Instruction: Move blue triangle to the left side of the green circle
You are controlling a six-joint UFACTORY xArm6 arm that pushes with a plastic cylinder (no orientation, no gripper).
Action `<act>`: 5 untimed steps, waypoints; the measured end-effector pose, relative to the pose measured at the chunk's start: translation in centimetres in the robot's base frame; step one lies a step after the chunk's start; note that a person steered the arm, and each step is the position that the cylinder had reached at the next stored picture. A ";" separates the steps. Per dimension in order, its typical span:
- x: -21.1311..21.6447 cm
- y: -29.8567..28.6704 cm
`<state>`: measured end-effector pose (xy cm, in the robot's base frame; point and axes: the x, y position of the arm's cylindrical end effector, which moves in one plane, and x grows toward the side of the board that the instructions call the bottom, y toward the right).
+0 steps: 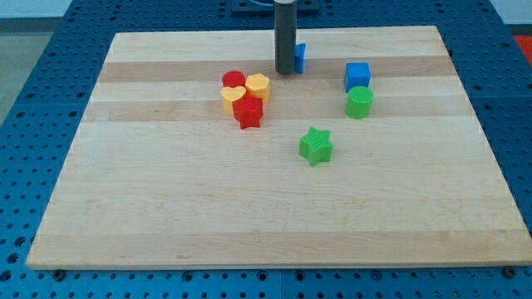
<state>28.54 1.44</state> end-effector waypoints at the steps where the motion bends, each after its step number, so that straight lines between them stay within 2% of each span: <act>1: -2.4 0.0; 3: -8.4 -0.5; 4: -8.9 0.9; 5: -6.9 1.2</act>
<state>21.64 2.61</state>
